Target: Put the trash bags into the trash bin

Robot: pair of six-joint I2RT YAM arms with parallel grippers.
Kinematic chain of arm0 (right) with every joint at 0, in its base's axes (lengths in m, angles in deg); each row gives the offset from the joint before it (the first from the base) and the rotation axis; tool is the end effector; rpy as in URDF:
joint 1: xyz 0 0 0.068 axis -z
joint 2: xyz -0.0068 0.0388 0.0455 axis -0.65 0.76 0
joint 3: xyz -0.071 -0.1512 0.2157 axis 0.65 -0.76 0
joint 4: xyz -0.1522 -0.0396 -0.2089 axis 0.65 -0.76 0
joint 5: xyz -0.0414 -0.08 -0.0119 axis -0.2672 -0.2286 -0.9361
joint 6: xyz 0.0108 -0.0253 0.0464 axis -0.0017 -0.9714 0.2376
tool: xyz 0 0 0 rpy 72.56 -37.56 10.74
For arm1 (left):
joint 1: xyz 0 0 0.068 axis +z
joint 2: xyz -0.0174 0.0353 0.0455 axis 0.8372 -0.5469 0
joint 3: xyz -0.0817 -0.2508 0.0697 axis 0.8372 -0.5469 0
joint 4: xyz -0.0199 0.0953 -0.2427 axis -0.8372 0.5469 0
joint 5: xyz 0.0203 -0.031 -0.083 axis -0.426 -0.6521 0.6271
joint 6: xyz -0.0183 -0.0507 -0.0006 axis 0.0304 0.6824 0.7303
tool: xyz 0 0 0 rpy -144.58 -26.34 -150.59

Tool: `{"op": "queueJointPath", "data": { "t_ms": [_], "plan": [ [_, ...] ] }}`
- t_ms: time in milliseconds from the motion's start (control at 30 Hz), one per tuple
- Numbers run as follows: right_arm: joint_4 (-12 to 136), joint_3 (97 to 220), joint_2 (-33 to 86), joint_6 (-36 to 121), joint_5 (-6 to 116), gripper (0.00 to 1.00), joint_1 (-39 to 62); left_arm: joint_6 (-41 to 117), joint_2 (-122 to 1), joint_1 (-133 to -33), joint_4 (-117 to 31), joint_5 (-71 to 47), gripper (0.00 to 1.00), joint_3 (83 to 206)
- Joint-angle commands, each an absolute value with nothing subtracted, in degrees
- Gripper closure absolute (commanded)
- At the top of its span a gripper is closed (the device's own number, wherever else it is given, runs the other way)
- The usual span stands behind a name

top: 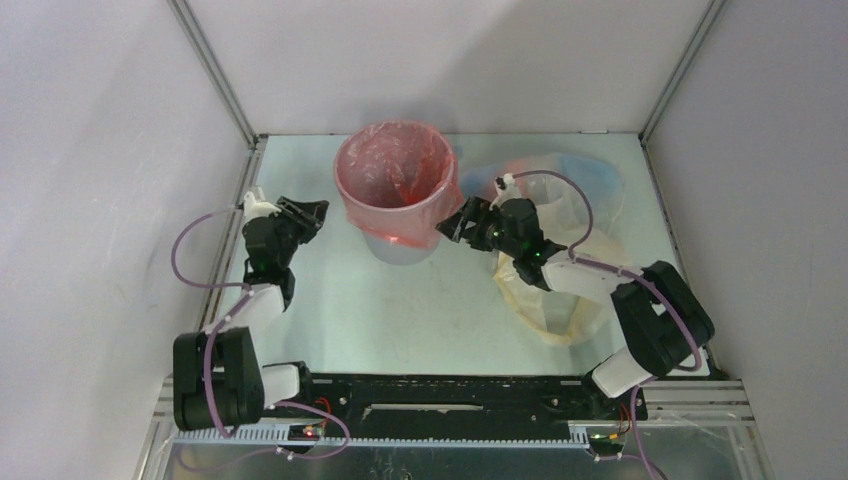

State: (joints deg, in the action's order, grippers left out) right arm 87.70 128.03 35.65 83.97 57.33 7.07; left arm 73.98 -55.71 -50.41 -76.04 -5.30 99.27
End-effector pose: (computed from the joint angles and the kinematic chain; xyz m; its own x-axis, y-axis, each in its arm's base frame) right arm 0.2792 0.1919 0.2067 -0.6999 0.4194 -0.5781 -0.2320 0.6321 0.7394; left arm 0.2577 0.0197 0.2174 -0.2156 -0.7448 -0.6315 -0.0199 0.6499 -0.7598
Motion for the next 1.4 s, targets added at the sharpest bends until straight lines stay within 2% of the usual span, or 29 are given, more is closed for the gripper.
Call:
{"op": "queueJointPath", "data": {
  "t_ms": [0, 233, 400, 567, 700, 900, 1100, 1367],
  "plan": [
    [88.41, 125.96, 31.39, 81.32, 56.47, 0.17, 11.00, 68.45, -51.21, -50.35, -68.35, -9.75, 0.55, 99.27],
    [86.97, 130.96, 31.36, 78.79, 60.69, 0.36, 15.79, 71.47, -50.50, -50.51, -67.65, -3.37, 0.55, 103.18],
    [87.50, 135.29, 34.62, 78.91, 64.69, 0.36, 17.35, 72.41, -46.30, -50.84, -66.96, -3.71, 0.54, 102.93],
    [86.51, 139.72, 37.68, 78.56, 66.53, 0.34, 17.42, 69.66, -37.64, -51.30, -57.71, -7.75, 0.42, 104.36],
    [85.27, 142.83, 40.27, 78.42, 66.91, 0.35, 17.42, 65.79, -35.01, -54.56, -47.15, -10.37, 0.30, 111.08],
    [85.82, 144.03, 42.88, 79.33, 68.02, 0.37, 17.01, 62.56, -38.31, -60.39, -34.64, -15.74, 0.30, 123.87],
    [85.42, 144.08, 43.69, 78.91, 67.47, 0.37, 16.38, 58.16, -47.62, -66.03, -21.33, -22.30, 0.35, 135.97],
    [84.50, 144.55, 44.62, 78.57, 67.09, 0.37, 15.53, 54.29, -57.52, -68.07, -12.43, -27.90, 0.40, 143.69]
  ]
}}
